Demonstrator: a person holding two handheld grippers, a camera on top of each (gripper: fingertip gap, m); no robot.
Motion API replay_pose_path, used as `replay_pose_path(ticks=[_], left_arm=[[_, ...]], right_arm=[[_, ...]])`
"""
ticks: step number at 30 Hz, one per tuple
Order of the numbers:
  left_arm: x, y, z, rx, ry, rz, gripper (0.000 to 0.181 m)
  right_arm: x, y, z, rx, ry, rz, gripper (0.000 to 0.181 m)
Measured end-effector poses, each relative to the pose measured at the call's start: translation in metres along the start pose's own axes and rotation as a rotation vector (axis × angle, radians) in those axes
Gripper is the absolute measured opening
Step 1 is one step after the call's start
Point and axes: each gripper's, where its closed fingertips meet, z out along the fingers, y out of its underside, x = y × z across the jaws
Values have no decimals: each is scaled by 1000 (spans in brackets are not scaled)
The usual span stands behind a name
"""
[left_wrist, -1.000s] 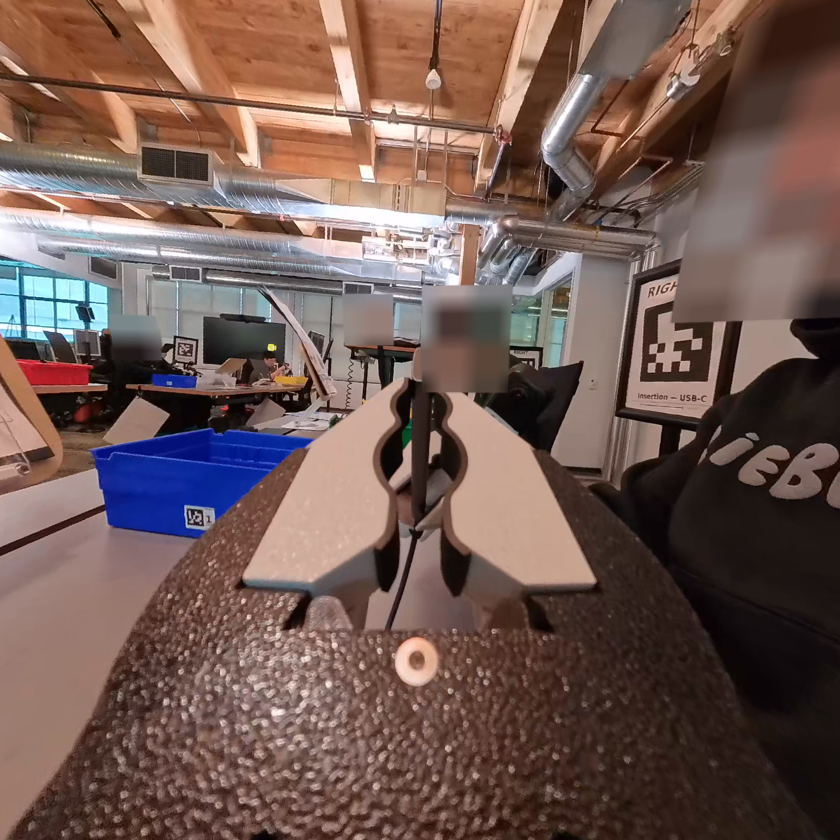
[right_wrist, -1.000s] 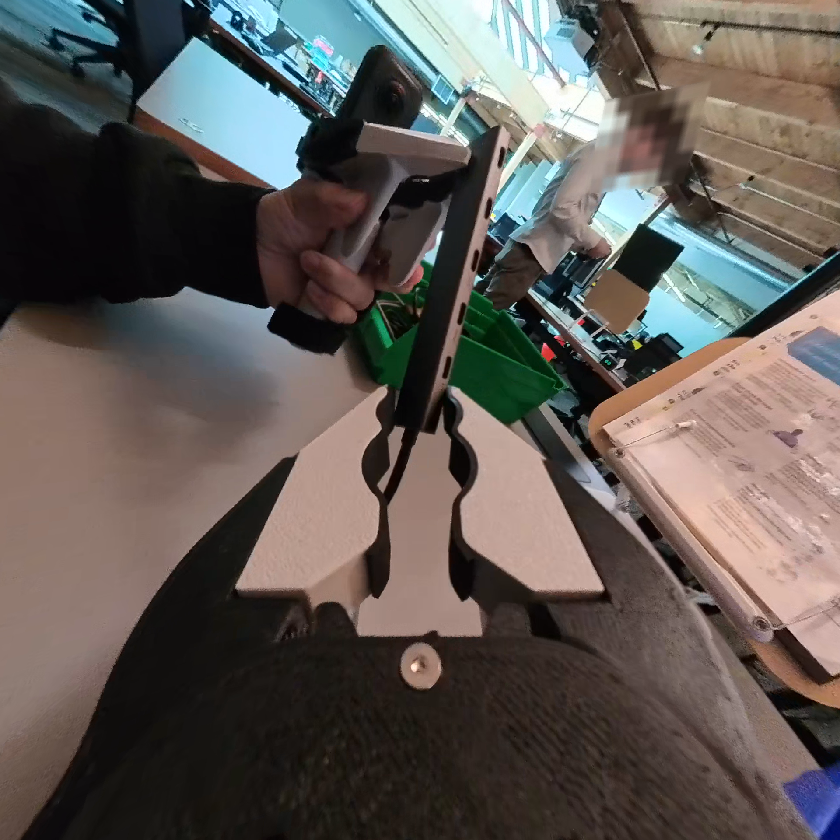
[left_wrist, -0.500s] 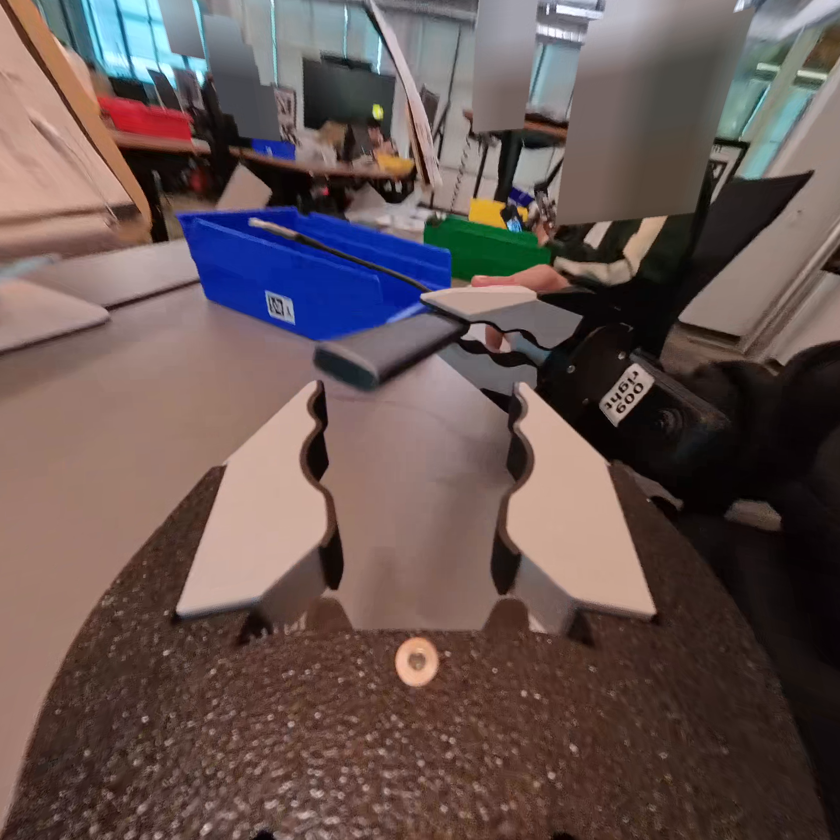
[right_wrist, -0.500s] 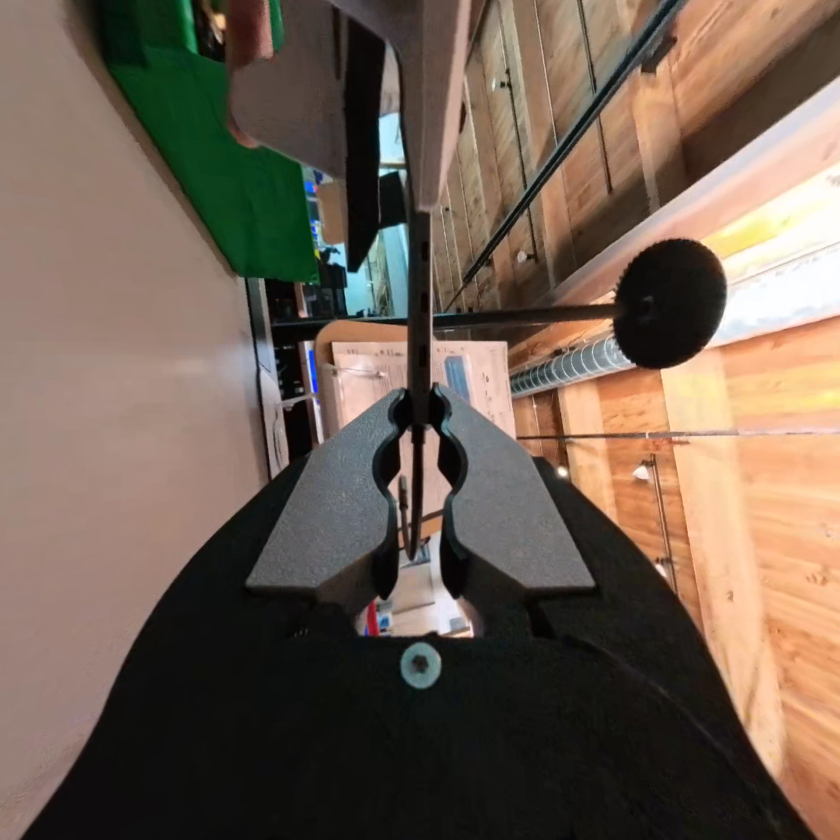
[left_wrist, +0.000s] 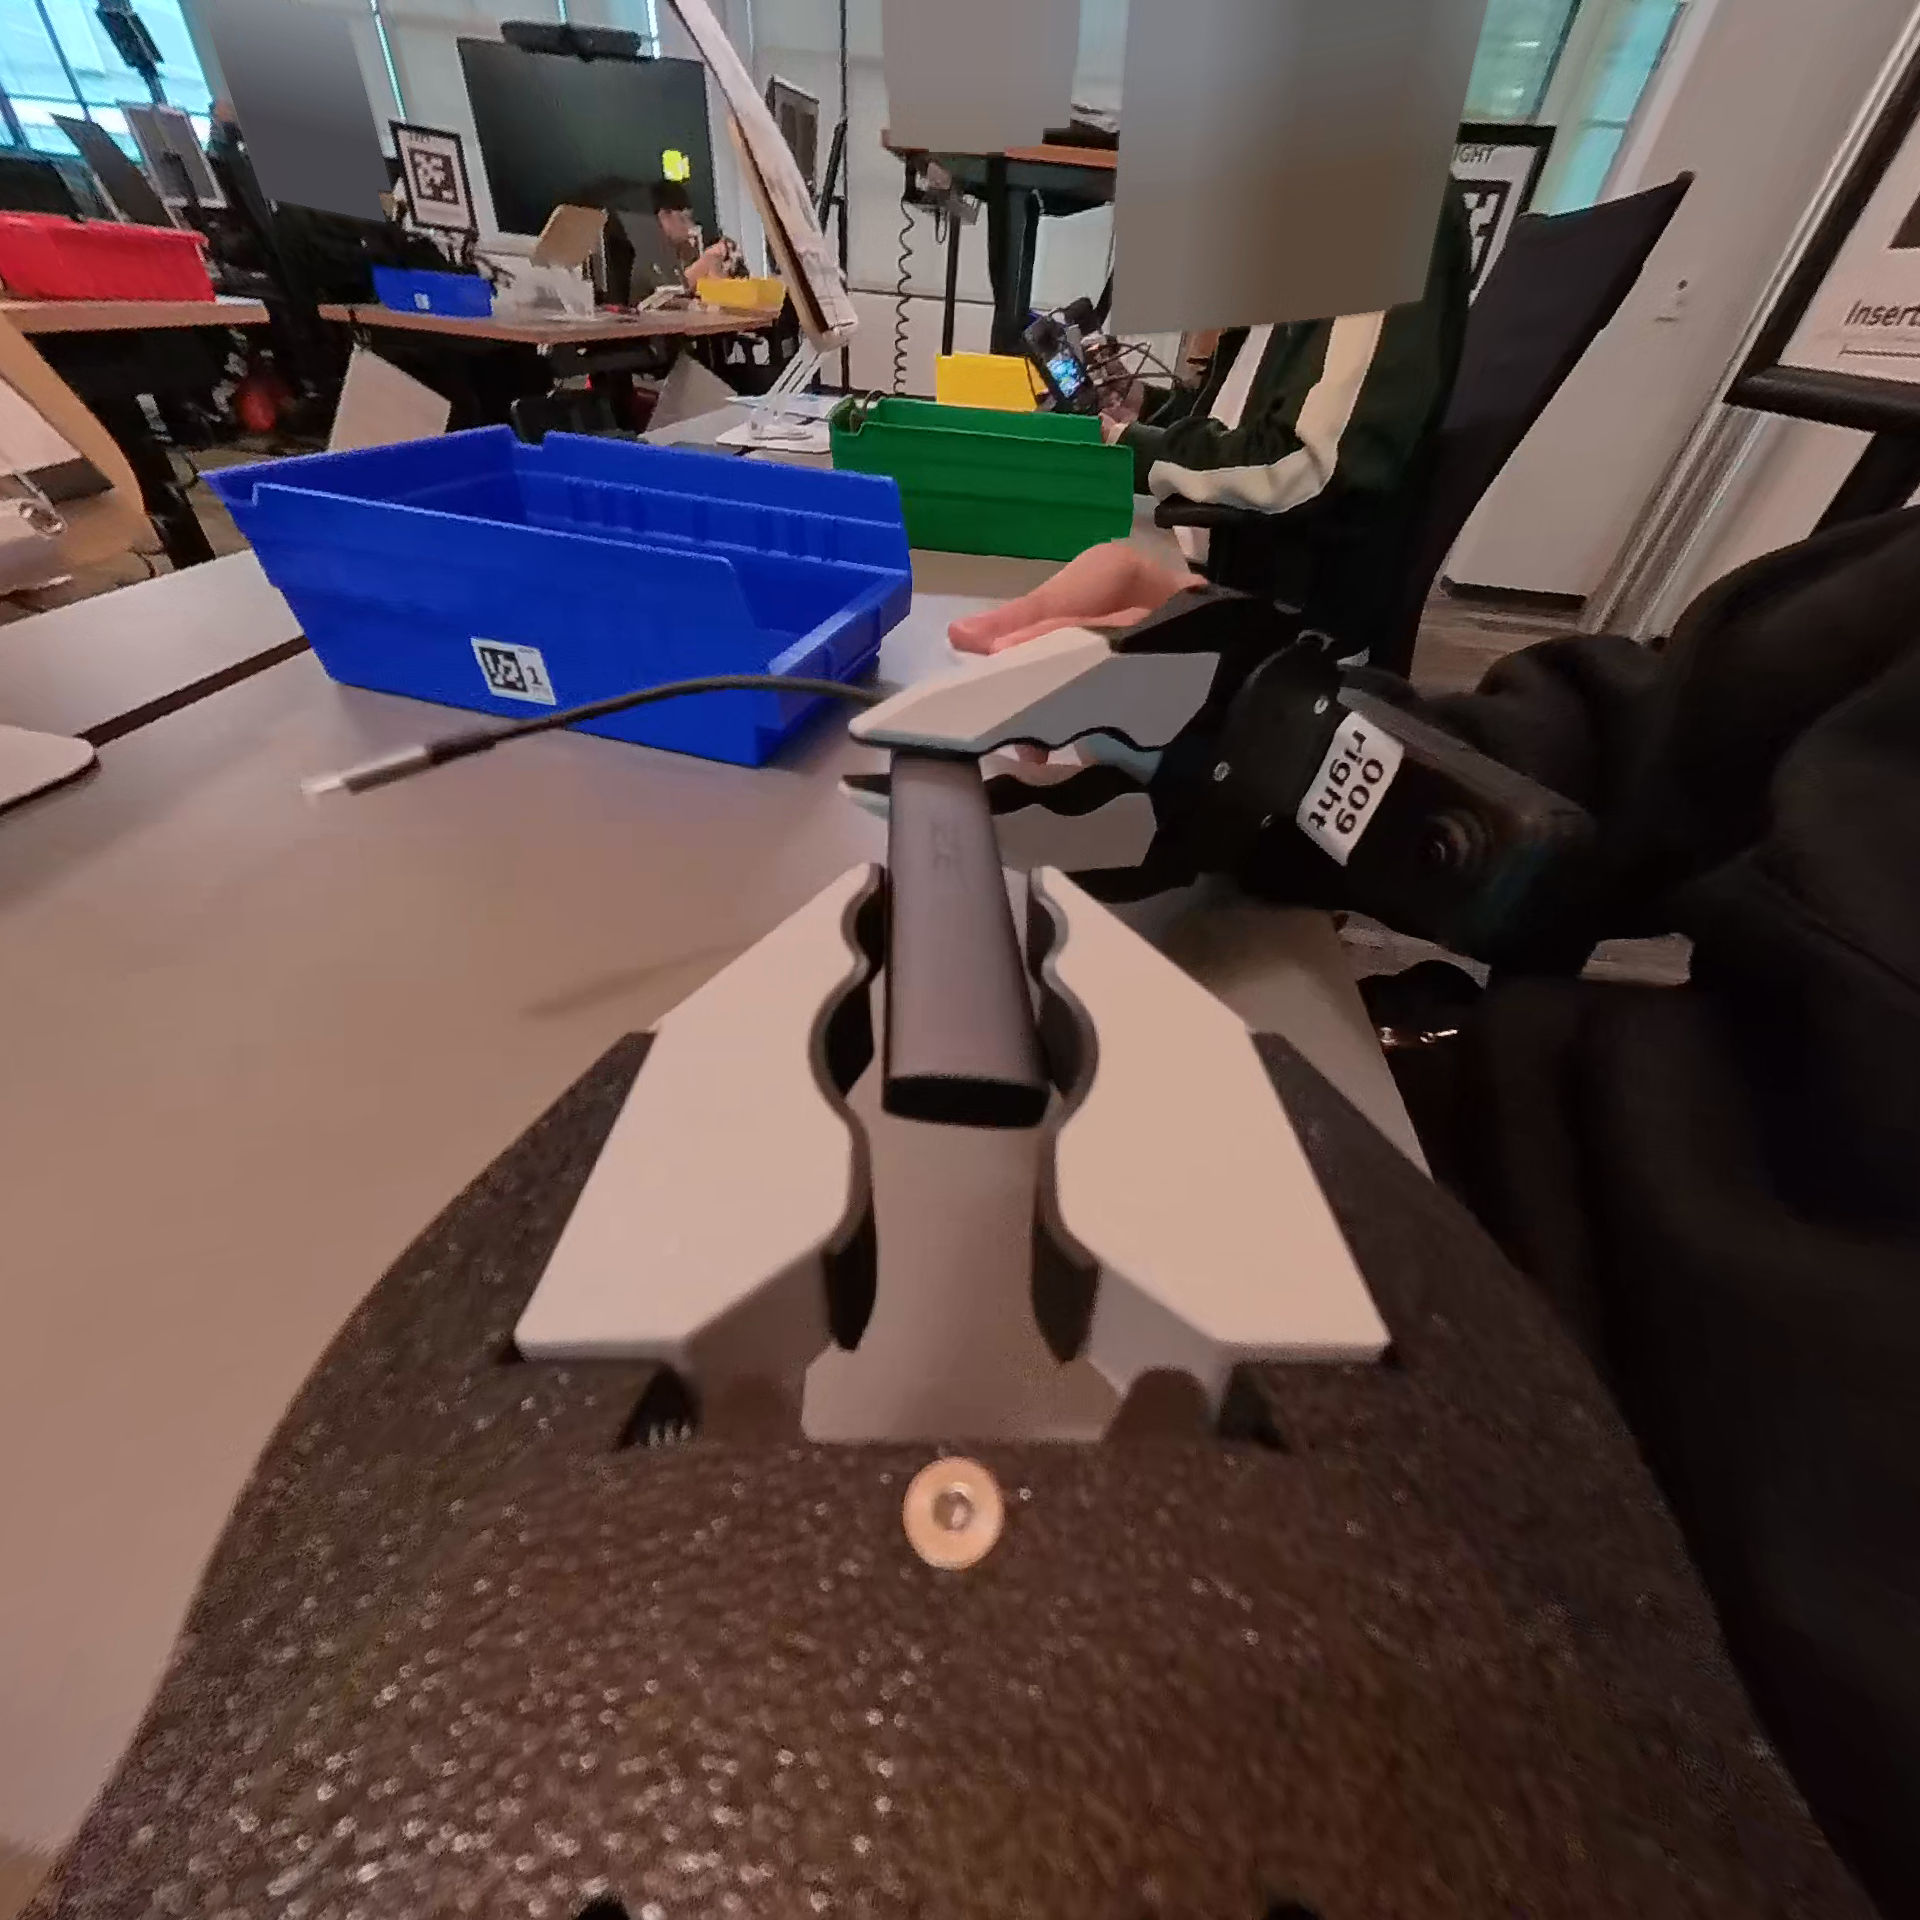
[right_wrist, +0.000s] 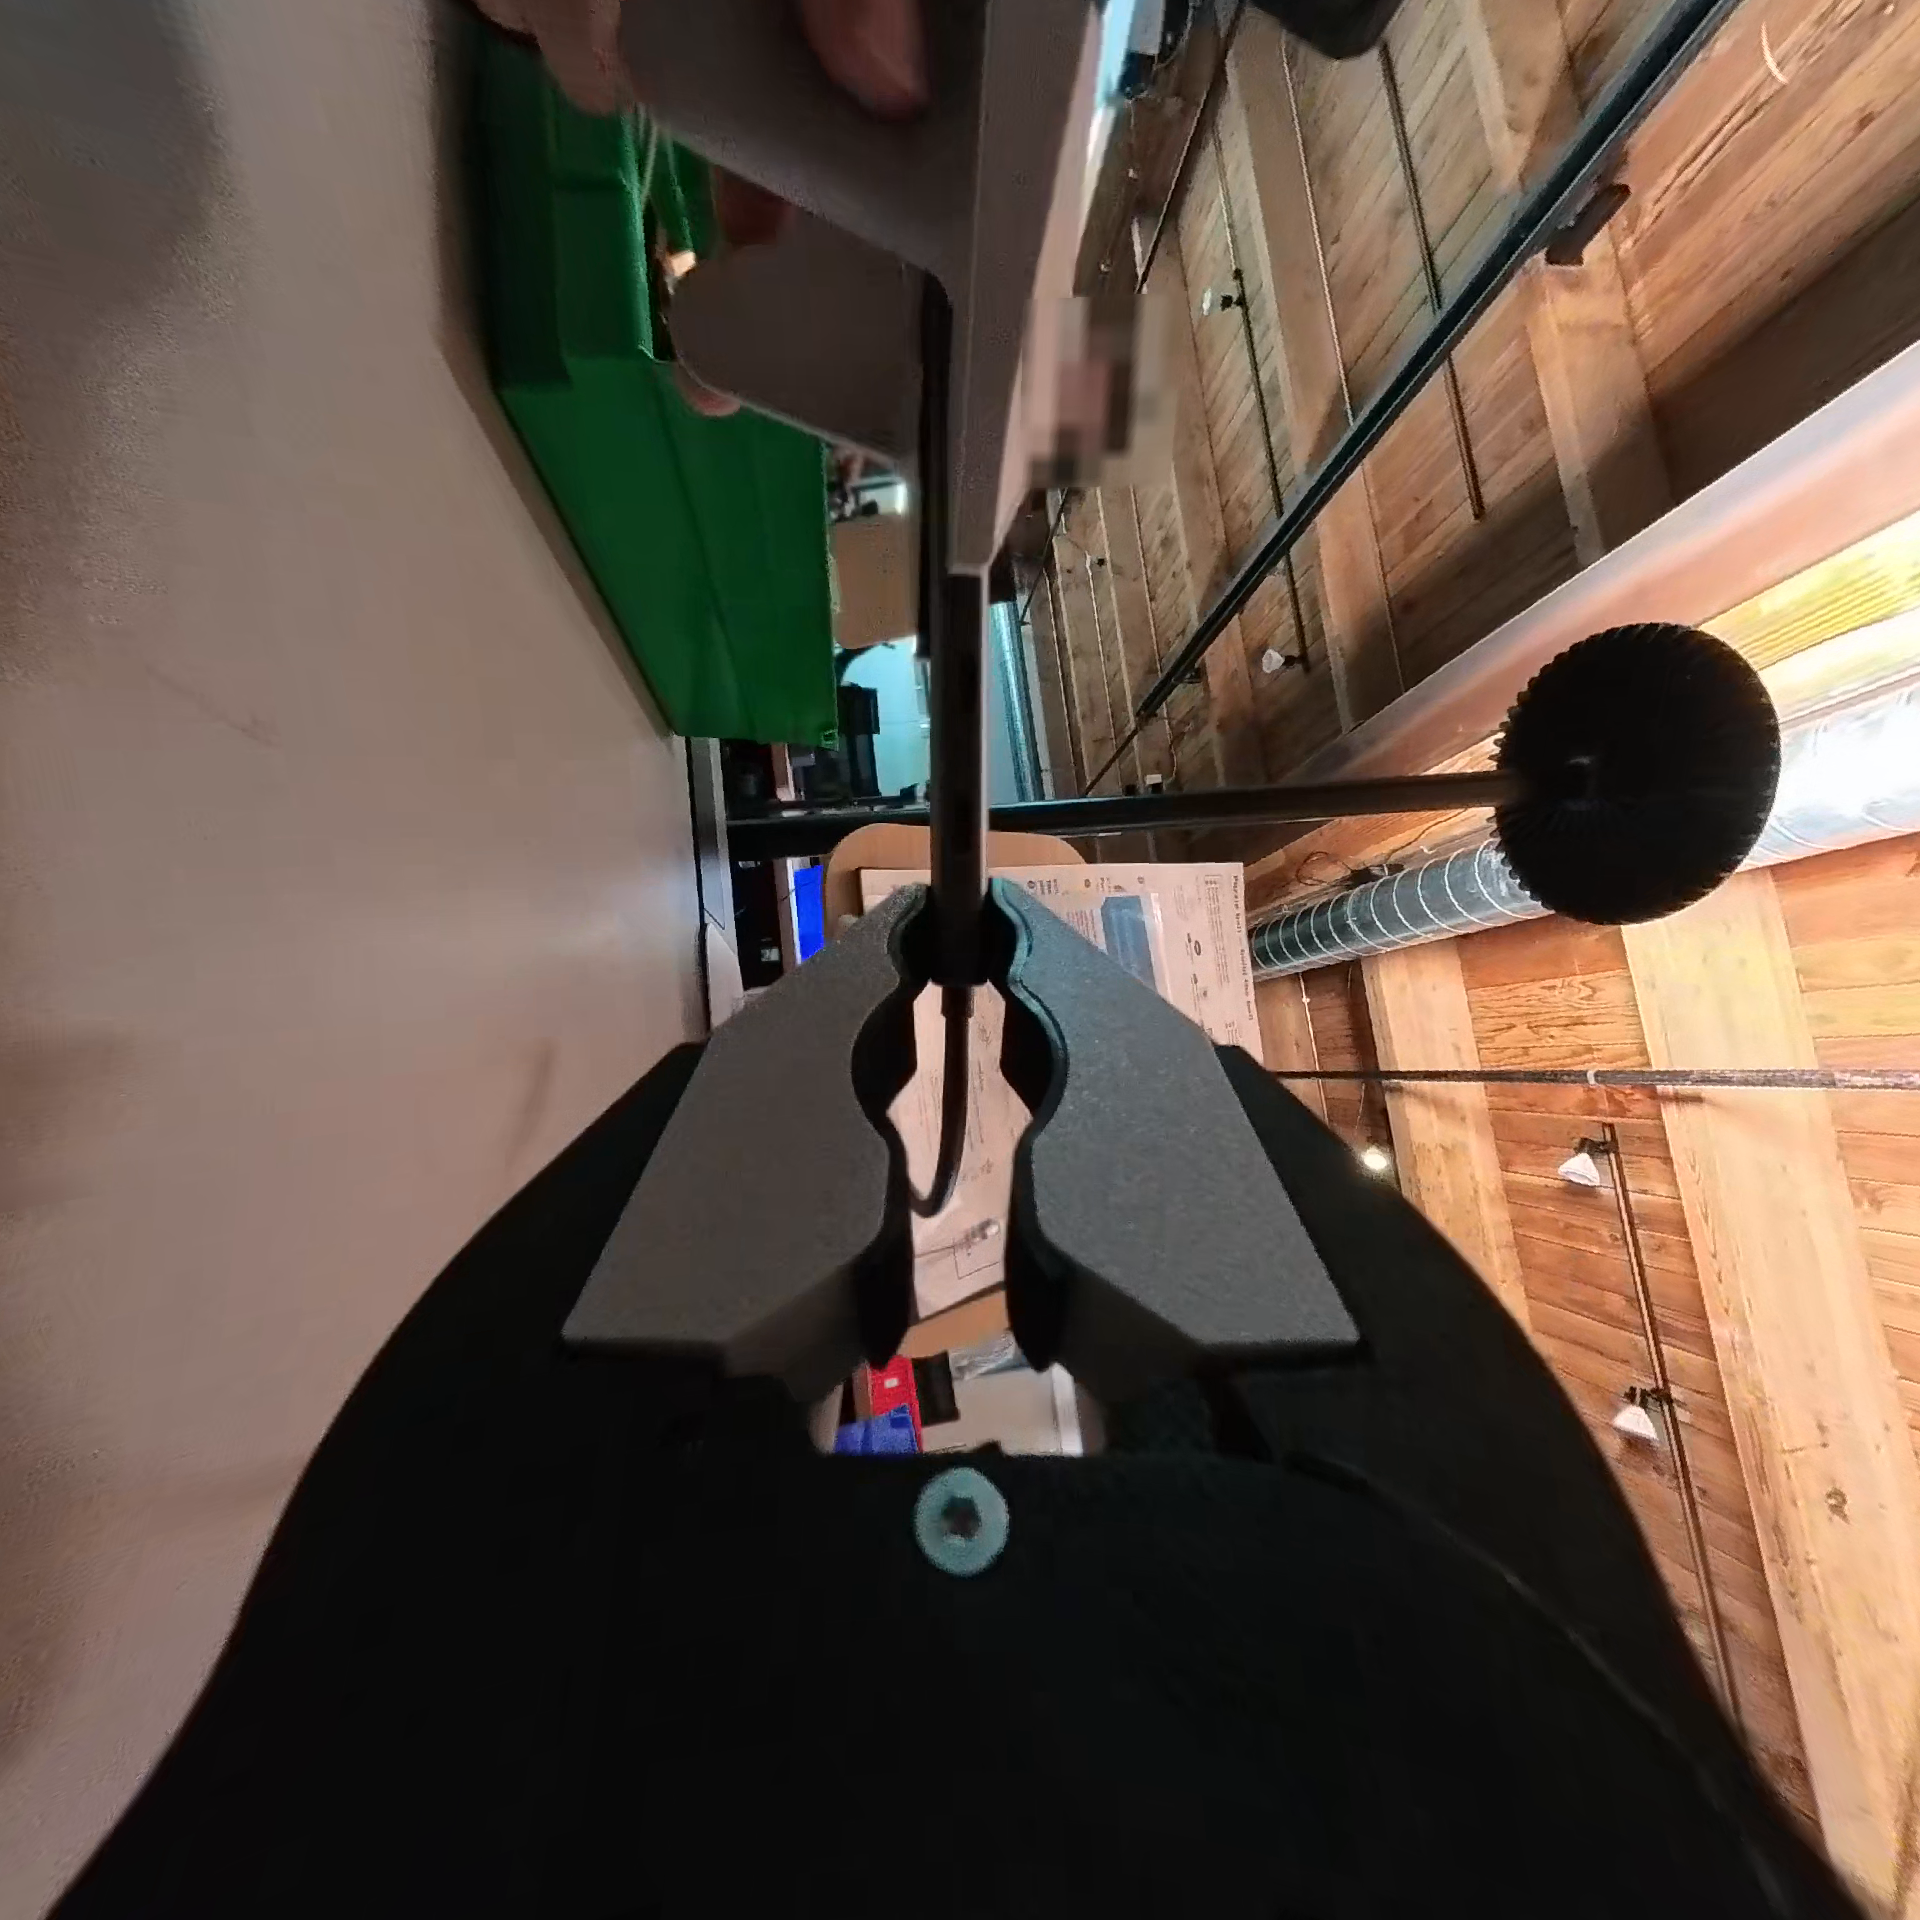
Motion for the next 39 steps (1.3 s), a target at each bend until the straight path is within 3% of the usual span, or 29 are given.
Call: replay_pose_path(ticks=[5, 6, 9, 10, 13, 17, 19, 23, 36, 39], left_arm=[[-7, 6, 1, -53, -66, 101, 21], [-8, 8, 0, -62, -69, 117, 21], [-6, 4, -3, -9, -47, 133, 21], [-5, 2, -5, 14, -36, 143, 21], [-1, 5, -8, 29, 7, 157, 21], [2, 18, -2, -27, 31, 172, 21], [6, 23, 2, -47, 52, 191, 21], [18, 14, 2, 13, 111, 216, 21], [18, 7, -2, 79, 135, 173, 21], [16, 10, -3, 72, 132, 170, 21]], right_arm=[[-11, -1, 1, 29, -100, 137, 9], [-13, -4, 0, 63, -149, 235, 11], [-1, -21, -6, 211, -296, 738, 54], [6, -27, -8, 263, -343, 907, 61], [27, -40, -19, 404, -450, 1184, 61], [39, -59, -29, 459, -512, 1141, 59], [29, -64, -29, 421, -593, 1147, 60], [-4, -44, -21, 266, -668, 1196, 62], [-8, -47, -23, 410, -643, 1294, 24], [-11, -47, -22, 422, -636, 1334, 23]])
